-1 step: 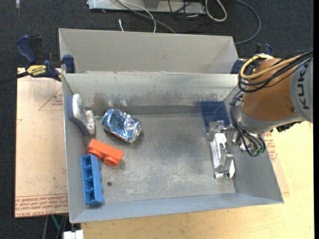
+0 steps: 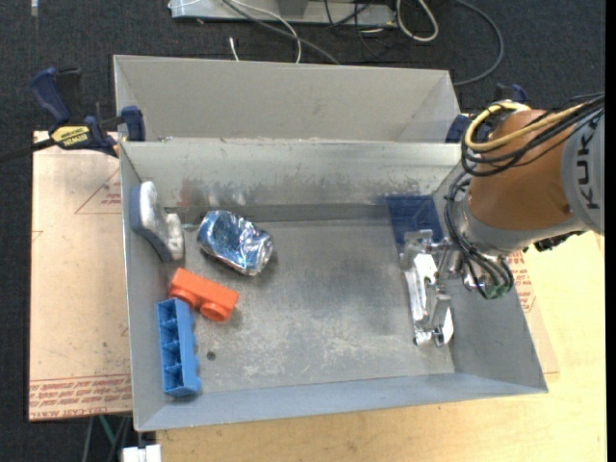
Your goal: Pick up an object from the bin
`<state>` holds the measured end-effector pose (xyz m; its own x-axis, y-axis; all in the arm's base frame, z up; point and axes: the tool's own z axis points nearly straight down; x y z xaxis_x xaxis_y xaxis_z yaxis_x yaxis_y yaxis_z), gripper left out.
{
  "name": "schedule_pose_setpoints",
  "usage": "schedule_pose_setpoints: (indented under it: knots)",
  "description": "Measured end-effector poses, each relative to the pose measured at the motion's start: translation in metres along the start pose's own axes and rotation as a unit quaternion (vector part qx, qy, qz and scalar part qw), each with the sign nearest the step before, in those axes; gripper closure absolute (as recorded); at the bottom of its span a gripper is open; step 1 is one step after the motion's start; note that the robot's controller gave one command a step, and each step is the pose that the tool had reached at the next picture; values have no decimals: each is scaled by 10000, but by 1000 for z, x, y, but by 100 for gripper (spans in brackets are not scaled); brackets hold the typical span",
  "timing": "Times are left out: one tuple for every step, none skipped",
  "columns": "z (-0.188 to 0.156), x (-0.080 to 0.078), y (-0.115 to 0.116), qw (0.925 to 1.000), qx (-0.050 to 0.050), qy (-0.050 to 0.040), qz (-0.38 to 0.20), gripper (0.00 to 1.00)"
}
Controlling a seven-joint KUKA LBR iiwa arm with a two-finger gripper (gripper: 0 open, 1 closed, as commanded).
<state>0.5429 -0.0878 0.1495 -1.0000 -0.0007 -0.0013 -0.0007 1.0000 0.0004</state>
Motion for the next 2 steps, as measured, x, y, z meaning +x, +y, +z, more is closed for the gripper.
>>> schedule_pose_setpoints:
  knots:
    - [79,-12,-25,9614,-28,52,-2751,0]
    - [21,-15,-11,9477,0,-27,-3192,0]
